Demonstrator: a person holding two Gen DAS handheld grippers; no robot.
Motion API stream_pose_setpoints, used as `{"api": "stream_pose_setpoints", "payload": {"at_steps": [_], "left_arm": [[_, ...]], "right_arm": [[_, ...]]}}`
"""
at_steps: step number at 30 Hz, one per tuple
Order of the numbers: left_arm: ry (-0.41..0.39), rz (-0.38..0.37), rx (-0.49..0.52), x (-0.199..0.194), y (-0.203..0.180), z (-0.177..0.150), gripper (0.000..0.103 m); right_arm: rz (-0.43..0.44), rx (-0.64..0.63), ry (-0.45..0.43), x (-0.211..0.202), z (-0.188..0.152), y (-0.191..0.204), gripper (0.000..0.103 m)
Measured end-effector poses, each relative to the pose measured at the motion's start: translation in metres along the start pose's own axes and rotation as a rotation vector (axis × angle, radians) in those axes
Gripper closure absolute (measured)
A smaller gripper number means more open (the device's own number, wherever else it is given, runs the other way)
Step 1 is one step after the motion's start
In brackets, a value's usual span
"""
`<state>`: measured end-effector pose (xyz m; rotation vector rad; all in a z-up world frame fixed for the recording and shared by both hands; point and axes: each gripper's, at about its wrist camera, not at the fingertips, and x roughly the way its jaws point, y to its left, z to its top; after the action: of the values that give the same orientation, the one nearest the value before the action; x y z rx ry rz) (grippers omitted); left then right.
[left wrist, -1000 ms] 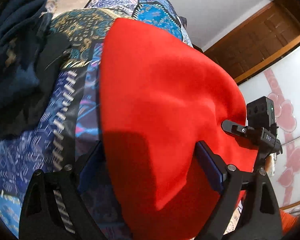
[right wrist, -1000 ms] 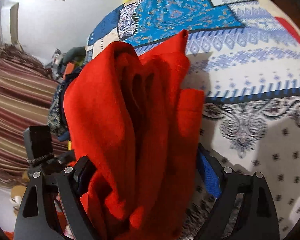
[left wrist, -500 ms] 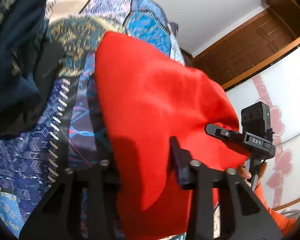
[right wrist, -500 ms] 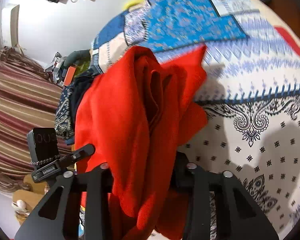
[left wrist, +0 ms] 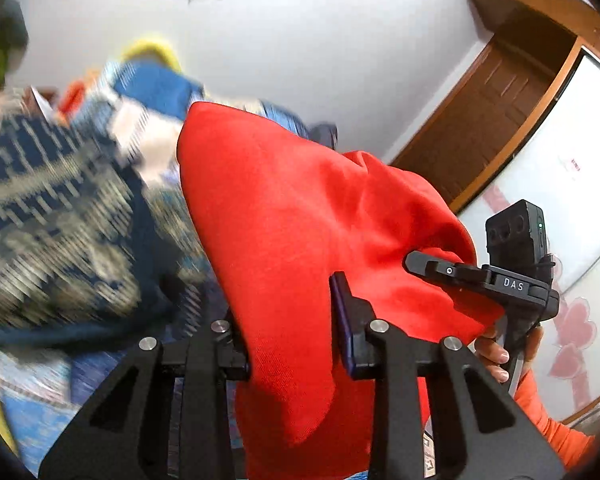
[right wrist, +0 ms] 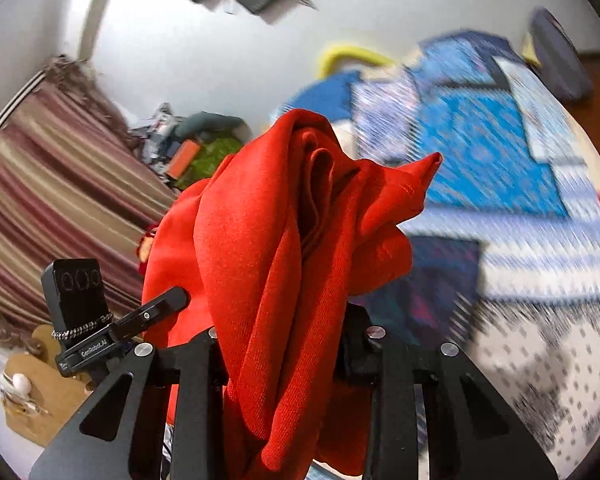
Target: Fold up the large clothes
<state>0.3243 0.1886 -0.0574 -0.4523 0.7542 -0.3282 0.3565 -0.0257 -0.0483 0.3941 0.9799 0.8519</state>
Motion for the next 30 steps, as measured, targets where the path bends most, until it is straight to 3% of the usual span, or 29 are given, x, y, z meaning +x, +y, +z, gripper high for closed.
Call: {"api": "stream_pose_setpoints", "payload": {"at_steps": [8, 16, 20, 22, 26, 30], "left_arm": [[-0.151, 0.124, -0.002, -0.091, 0.058, 0.052, 0.073], [-0.118, 0.296, -0.056, -0.088, 0.149, 0.086, 0.072], [-0.046, 0.406, -0.130, -0.056, 0.204, 0.074, 0.070], [-0.043, 0.423, -0.127, -0.047, 0.217, 0.067, 0.058], [-0.058, 0.450, -0.070, -0.048, 0.211, 0.059, 0.047], [-0.062, 0.514, -0.053, -0.062, 0.187, 0.057, 0.038]], "right_arm": [[0.097, -0.139, -0.021, 0.077, 0.036, 0.088, 0.076], [0.099, -0.131, 0.061, 0.186, 0.051, 0.108, 0.075], [0.002, -0.114, 0.152, 0.243, 0.044, 0.099, 0.075], [-0.058, -0.109, 0.188, 0.259, 0.035, 0.089, 0.069], [-0.123, -0.161, 0.183, 0.243, 0.033, 0.087, 0.050], [-0.226, -0.233, 0.135, 0.213, 0.034, 0.100, 0.049]]}}
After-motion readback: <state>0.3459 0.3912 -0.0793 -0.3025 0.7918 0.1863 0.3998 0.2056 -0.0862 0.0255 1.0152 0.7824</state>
